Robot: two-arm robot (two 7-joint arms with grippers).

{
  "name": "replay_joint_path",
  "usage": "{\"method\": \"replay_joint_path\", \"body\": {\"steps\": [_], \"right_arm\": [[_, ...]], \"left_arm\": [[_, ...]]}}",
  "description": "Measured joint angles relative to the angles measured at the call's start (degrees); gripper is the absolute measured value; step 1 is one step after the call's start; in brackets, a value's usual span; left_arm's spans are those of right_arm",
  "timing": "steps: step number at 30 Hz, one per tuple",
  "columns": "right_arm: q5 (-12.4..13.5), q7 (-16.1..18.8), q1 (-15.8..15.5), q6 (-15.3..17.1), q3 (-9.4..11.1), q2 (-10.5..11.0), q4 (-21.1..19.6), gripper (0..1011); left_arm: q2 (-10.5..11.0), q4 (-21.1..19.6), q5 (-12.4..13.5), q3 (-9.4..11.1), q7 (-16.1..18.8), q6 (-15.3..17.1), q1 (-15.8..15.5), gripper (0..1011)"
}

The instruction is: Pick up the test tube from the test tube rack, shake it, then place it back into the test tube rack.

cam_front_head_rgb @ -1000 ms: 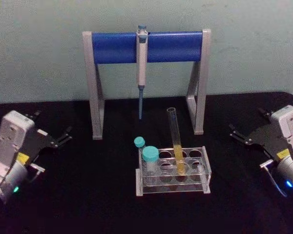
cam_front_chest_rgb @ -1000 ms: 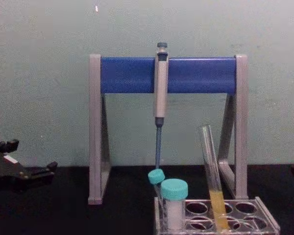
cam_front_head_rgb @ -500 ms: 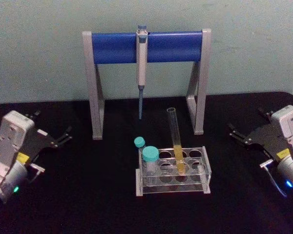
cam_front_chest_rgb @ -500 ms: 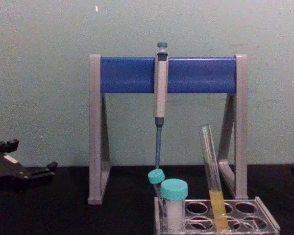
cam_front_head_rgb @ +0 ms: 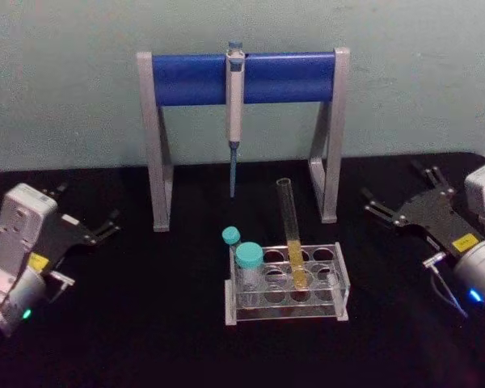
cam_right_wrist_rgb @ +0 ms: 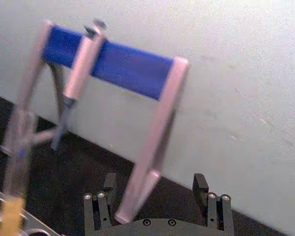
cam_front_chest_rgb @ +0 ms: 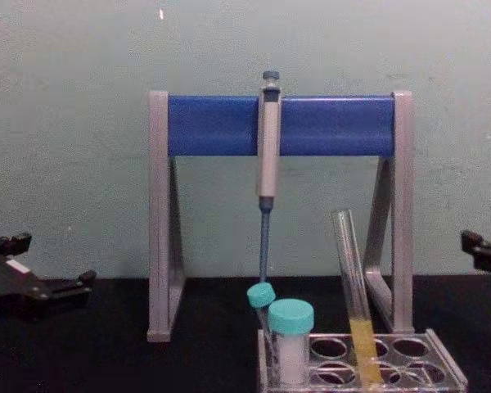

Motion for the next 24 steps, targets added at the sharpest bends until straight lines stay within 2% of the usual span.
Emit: {"method": "replay_joint_path", "body": {"steps": [8, 14, 15, 18, 24], "right_arm": [[2.7, 6.6, 0.0, -1.1, 0.1, 0.2, -2.2, 1000], [3.9, 12.2, 1.0, -1.2, -1.0, -0.4, -2.7, 1000], [3.9, 12.2, 1.0, -1.2, -1.0, -0.4, -2.7, 1000], [4.5, 15.4, 2.0, -1.0, -1.9, -1.2, -2.1, 1000], [5.0, 18.6, 3.9, 0.3, -2.9, -2.9, -0.7, 1000]], "left_arm": [[0.0, 0.0, 0.0, 0.0, 0.0, 0.0, 0.0, 1001], [0.0, 0.0, 0.0, 0.0, 0.0, 0.0, 0.0, 1001], [0.0, 0.0, 0.0, 0.0, 0.0, 0.0, 0.0, 1001], [0.0, 0.0, 0.0, 0.0, 0.0, 0.0, 0.0, 1001], [0.0, 0.0, 0.0, 0.0, 0.0, 0.0, 0.0, 1001]]}}
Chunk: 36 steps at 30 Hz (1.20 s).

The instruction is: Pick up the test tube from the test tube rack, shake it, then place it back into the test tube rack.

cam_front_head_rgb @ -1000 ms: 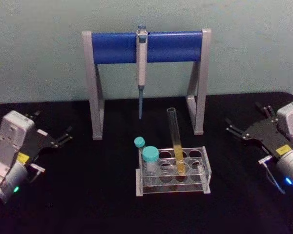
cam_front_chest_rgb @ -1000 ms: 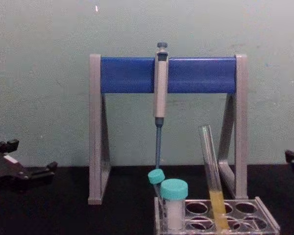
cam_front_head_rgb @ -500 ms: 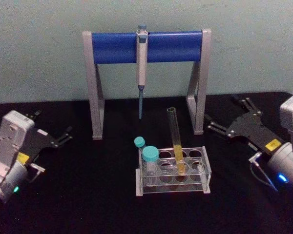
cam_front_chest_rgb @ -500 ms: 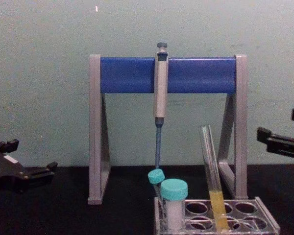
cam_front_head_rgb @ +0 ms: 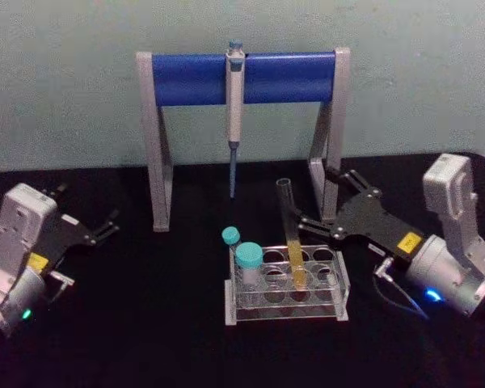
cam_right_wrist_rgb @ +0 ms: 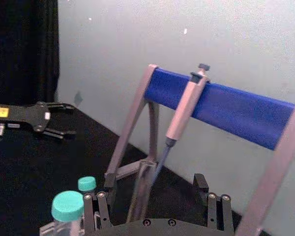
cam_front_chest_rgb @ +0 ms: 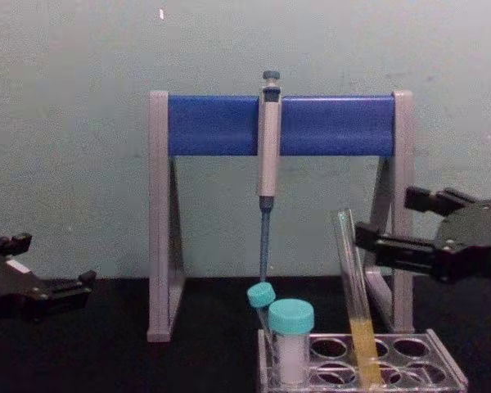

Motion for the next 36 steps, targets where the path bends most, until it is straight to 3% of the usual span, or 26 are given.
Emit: {"method": "replay_joint_path", "body": {"steps": [16, 27, 36], "right_arm": [[0.6, 2.9, 4.5, 7.4, -0.4, -5.2, 4.9, 1000], [0.4, 3.0, 5.8, 12.7, -0.3, -6.8, 6.2, 1000], [0.8, 3.4, 6.0, 13.9, -0.3, -7.2, 6.7, 1000]], "left_arm": [[0.0, 0.0, 0.0, 0.0, 0.0, 0.0, 0.0, 1001], [0.0, 0.0, 0.0, 0.0, 0.0, 0.0, 0.0, 1001], [0.0, 0.0, 0.0, 0.0, 0.0, 0.0, 0.0, 1001]]}}
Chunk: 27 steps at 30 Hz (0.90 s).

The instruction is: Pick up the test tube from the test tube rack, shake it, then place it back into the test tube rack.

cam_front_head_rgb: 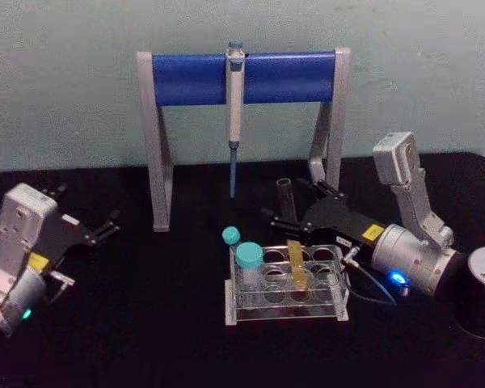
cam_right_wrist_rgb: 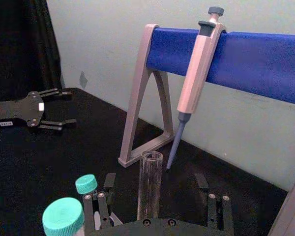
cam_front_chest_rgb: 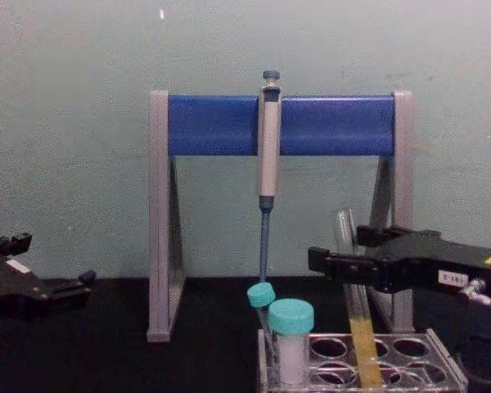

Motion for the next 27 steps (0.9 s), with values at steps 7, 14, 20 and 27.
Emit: {"method": "replay_joint_path", "body": {"steps": [7, 14, 20, 27], "right_arm": [[0.6, 0.4, -0.2, 0.2, 0.2, 0.0, -0.1, 1000], [0.6, 0.4, -0.2, 0.2, 0.2, -0.1, -0.1, 1000], [0.6, 0.4, -0.2, 0.2, 0.2, -0.1, -0.1, 1000], [0.6, 0.3, -0.1, 0.2, 0.1, 0.0, -0.1, 928]], "left_arm": [[0.0, 0.0, 0.0, 0.0, 0.0, 0.0, 0.0, 1001], [0.0, 0.0, 0.0, 0.0, 0.0, 0.0, 0.0, 1001], [0.0, 0.0, 0.0, 0.0, 0.0, 0.0, 0.0, 1001], [0.0, 0.0, 0.0, 0.0, 0.0, 0.0, 0.0, 1001]]}}
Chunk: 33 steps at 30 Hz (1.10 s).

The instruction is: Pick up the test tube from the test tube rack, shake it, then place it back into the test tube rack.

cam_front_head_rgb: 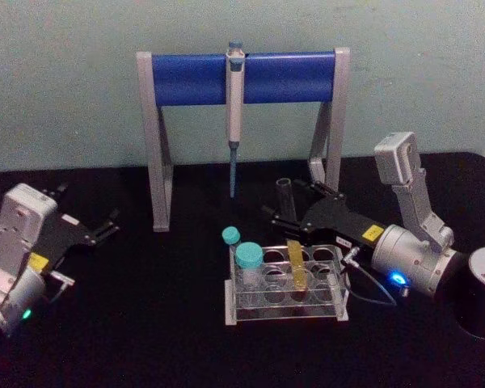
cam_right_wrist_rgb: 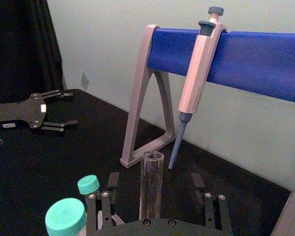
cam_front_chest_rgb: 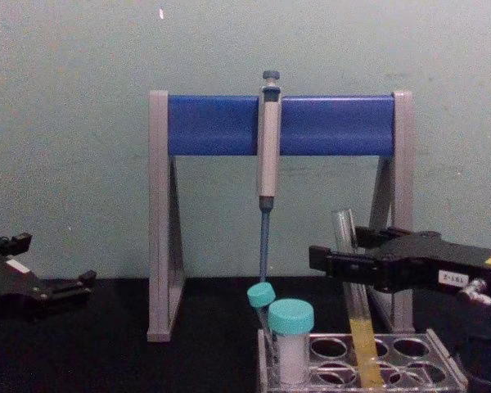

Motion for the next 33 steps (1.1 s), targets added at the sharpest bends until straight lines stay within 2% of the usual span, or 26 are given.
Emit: {"method": "replay_joint_path", "body": {"steps": [4, 5, 11, 12, 13, 15, 16, 22, 33], "right_arm": [[0.0, 0.0, 0.0, 0.0, 0.0, 0.0, 0.0, 837], [0.0, 0.0, 0.0, 0.0, 0.0, 0.0, 0.0, 785], [0.0, -0.1, 0.0, 0.0, 0.0, 0.0, 0.0, 626], [-0.1, -0.1, 0.0, 0.0, 0.0, 0.0, 0.0, 567], [-0.1, -0.1, 0.0, 0.0, 0.0, 0.0, 0.0, 567], [-0.1, -0.1, 0.0, 0.0, 0.0, 0.0, 0.0, 469], [-0.1, -0.1, 0.0, 0.0, 0.0, 0.0, 0.0, 469], [-0.1, -0.1, 0.0, 0.0, 0.0, 0.0, 0.0, 246], [-0.1, -0.1, 0.0, 0.0, 0.0, 0.0, 0.0, 232]], "left_arm": [[0.0, 0.0, 0.0, 0.0, 0.0, 0.0, 0.0, 1001], [0.0, 0.0, 0.0, 0.0, 0.0, 0.0, 0.0, 1001], [0.0, 0.0, 0.0, 0.0, 0.0, 0.0, 0.0, 1001], [0.0, 0.0, 0.0, 0.0, 0.0, 0.0, 0.0, 1001], [0.0, 0.0, 0.0, 0.0, 0.0, 0.0, 0.0, 1001], [0.0, 0.0, 0.0, 0.0, 0.0, 0.0, 0.0, 1001], [0.0, 0.0, 0.0, 0.0, 0.0, 0.0, 0.0, 1001], [0.0, 0.0, 0.0, 0.0, 0.0, 0.0, 0.0, 1001], [0.0, 0.0, 0.0, 0.0, 0.0, 0.0, 0.0, 1001]]}}
